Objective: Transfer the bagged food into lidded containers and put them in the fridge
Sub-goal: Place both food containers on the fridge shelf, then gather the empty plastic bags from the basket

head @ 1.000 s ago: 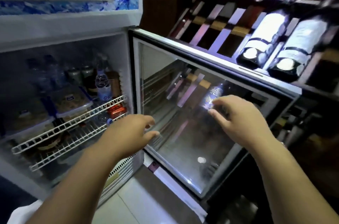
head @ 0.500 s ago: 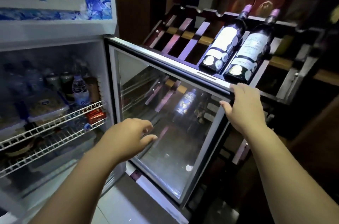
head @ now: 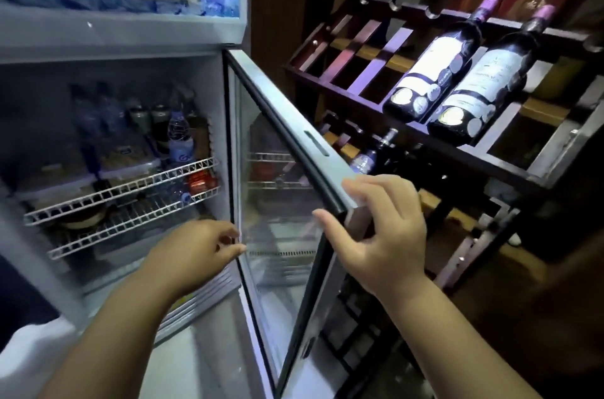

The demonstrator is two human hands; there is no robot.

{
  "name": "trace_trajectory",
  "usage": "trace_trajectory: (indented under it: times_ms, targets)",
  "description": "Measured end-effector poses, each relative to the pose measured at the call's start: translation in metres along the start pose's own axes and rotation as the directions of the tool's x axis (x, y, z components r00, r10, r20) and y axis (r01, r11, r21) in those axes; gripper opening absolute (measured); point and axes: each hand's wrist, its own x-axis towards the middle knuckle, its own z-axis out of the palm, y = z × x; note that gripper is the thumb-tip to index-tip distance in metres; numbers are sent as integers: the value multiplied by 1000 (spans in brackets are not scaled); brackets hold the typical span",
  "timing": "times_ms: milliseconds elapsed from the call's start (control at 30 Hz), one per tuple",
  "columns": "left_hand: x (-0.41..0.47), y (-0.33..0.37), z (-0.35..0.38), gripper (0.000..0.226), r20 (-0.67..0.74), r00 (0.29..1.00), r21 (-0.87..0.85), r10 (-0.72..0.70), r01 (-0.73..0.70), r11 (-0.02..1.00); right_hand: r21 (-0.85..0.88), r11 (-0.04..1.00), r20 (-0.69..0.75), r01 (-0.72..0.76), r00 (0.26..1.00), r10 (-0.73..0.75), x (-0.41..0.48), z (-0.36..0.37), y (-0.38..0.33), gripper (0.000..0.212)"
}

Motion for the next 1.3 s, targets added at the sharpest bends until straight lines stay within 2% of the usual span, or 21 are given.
trace_trajectory:
  times_ms: [233, 400, 500, 600, 700, 833, 967, 1067, 1300]
  targets:
    - [-69, -98, -31, 31, -44, 981, 26, -190, 191, 981, 302, 941, 29, 154, 985, -171, 1, 61, -105, 33]
    - [-130, -167, -63, 18, -128, 936, 24, -328, 333, 943, 362, 908, 77, 209, 964, -253, 8, 122, -184, 34]
    - [-162, -202, -83, 13, -184, 899, 29, -397, 409, 912, 364, 913, 188, 183, 946, -264, 12, 160, -228, 43]
    - [-187, -230, -100, 24, -225, 852, 10, -473, 487, 873, 344, 923, 335, 172, 896, -292, 22, 196, -268, 56]
    - [-202, -250, -113, 19, -258, 807, 2, -532, 551, 835, 307, 936, 483, 173, 819, -310, 38, 230, -301, 66]
    - [-209, -274, -128, 21, -299, 772, -17, -561, 584, 812, 272, 934, 601, 232, 717, -353, 66, 275, -333, 77]
    - [-207, -300, -141, 25, -305, 745, 9, -593, 625, 781, 224, 947, 710, 229, 628, -320, 91, 319, -353, 81]
    - [-199, -318, -149, 39, -313, 704, 18, -638, 675, 737, 200, 947, 764, 251, 565, -311, 107, 349, -361, 81]
    - [-174, -356, -169, 33, -339, 658, 20, -672, 719, 694, 186, 936, 806, 299, 498, -319, 141, 411, -371, 83]
